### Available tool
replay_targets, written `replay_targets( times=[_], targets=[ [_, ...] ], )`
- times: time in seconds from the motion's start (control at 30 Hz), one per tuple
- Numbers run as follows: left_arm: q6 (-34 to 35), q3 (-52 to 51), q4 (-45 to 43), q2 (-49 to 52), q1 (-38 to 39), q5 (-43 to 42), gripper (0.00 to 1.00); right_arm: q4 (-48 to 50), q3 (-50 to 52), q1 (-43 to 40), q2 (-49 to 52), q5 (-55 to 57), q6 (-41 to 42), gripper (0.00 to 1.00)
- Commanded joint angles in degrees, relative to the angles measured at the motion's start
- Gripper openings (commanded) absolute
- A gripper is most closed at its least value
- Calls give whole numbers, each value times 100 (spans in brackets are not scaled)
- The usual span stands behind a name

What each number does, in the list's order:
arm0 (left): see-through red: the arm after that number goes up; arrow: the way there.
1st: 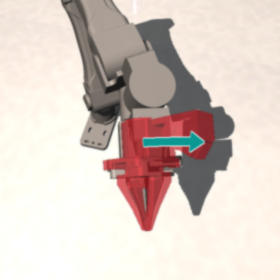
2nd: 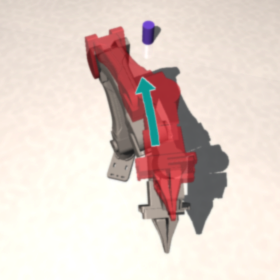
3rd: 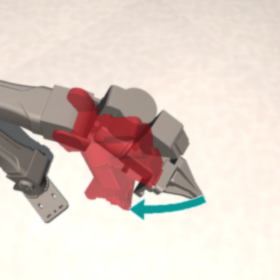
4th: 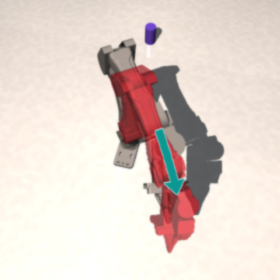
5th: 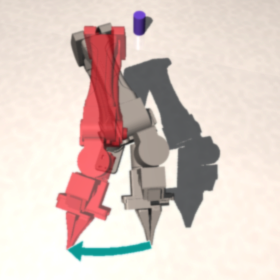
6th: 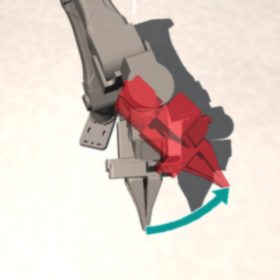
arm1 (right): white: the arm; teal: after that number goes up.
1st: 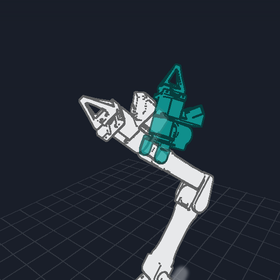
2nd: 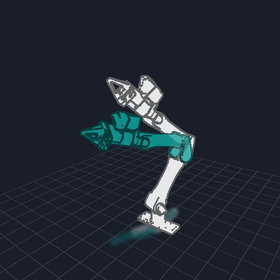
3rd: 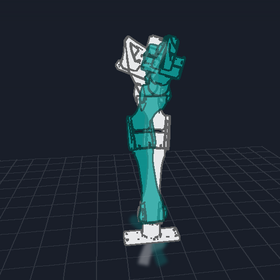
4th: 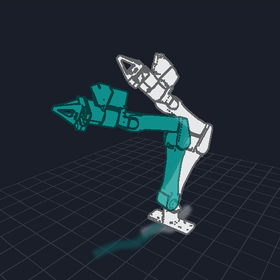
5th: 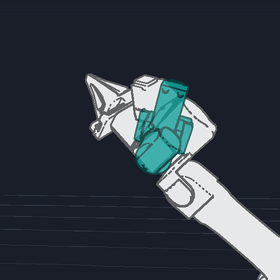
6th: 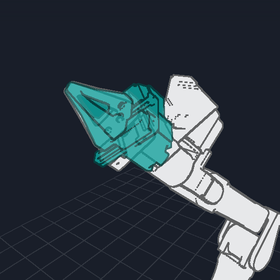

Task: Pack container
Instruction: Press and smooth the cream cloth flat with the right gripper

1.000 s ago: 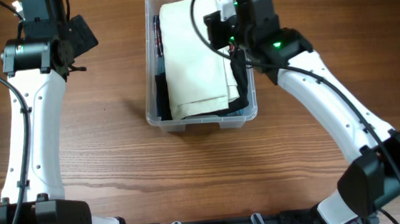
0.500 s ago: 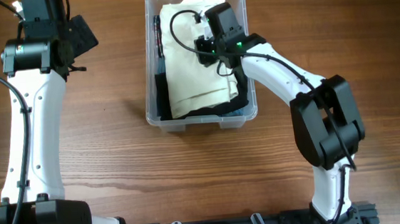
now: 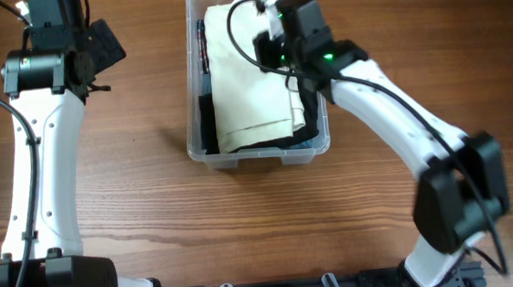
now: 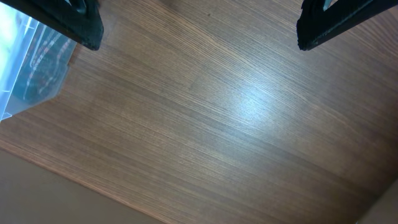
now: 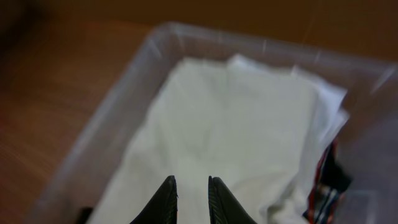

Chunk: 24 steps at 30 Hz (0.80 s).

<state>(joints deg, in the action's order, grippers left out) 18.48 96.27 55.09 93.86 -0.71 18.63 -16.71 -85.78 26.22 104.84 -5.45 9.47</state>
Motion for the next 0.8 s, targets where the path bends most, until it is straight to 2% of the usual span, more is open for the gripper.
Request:
replay_targets(
  times=[0.0, 0.07, 0.23, 0.33, 0.4, 0.63, 0.7, 0.77],
  targets=[
    [-26, -4, -13, -2, -15, 72, 100, 0, -46, 33, -367, 201, -195, 14],
    [-26, -4, -13, -2, -15, 72, 100, -382, -46, 35, -367, 201, -177, 4],
    [-26, -4, -13, 0, -15, 72, 100, -2496, -11, 35, -367, 153, 114, 4],
    [-26, -4, -13, -2, -15, 72, 100, -3104, 164, 35, -345, -295, 103, 4],
    [-26, -4, -13, -2, -15, 72, 100, -3060, 417, 35, -337, -520, 103, 4],
    [-26, -4, -13, -2, -15, 72, 100, -1246, 2046, 33, -302, -490, 116, 4],
    [-26, -4, -13, -2, -15, 72, 100, -1250, 2096, 33, -302, -496, 118, 4],
    [-26, -4, -13, -2, -15, 72, 100, -1397, 1694, 33, -520, -501, 116, 4]
  ],
)
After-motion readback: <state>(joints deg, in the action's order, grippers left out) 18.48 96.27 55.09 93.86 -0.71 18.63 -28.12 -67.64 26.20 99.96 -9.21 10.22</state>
